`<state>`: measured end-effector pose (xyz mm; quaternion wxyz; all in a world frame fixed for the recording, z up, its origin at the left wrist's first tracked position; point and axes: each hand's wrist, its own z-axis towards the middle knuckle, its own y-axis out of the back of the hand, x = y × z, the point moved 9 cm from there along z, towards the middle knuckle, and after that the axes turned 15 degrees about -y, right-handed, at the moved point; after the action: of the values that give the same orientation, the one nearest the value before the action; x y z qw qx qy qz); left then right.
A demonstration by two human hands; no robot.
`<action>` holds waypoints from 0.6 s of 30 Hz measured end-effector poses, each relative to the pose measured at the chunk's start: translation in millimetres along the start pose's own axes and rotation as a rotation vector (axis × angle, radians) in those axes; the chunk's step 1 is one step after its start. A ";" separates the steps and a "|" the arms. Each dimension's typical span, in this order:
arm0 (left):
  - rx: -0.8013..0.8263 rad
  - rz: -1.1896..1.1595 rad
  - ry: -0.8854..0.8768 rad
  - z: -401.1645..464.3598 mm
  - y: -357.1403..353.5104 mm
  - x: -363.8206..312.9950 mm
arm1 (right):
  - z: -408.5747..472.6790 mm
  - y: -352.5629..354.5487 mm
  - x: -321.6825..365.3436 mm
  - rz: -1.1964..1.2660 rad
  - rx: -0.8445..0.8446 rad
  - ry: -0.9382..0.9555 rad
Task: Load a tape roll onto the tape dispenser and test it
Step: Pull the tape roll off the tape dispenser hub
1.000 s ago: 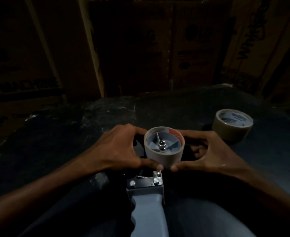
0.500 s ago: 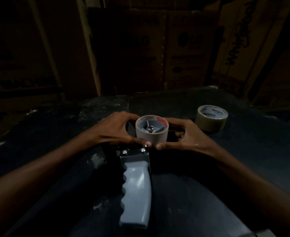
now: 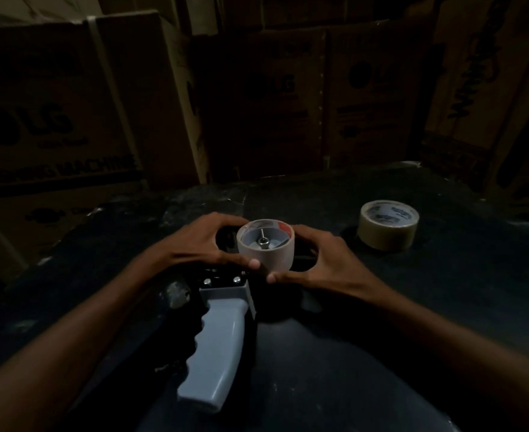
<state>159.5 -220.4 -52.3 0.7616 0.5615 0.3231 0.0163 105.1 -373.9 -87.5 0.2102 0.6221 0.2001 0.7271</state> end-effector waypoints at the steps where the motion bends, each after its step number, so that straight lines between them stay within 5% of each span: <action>1: -0.011 0.008 -0.002 -0.5 1.3 0.7 | -1.7 -1.0 2.2 0.002 -0.006 0.021; 18: -0.073 0.032 -0.036 -2.0 4.5 -10.0 | -13.3 10.9 15.1 -0.037 -0.085 0.078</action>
<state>152.0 -220.9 -43.9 0.7868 0.5387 0.2997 0.0300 89.3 -375.0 -71.1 0.2416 0.5800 0.1887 0.7548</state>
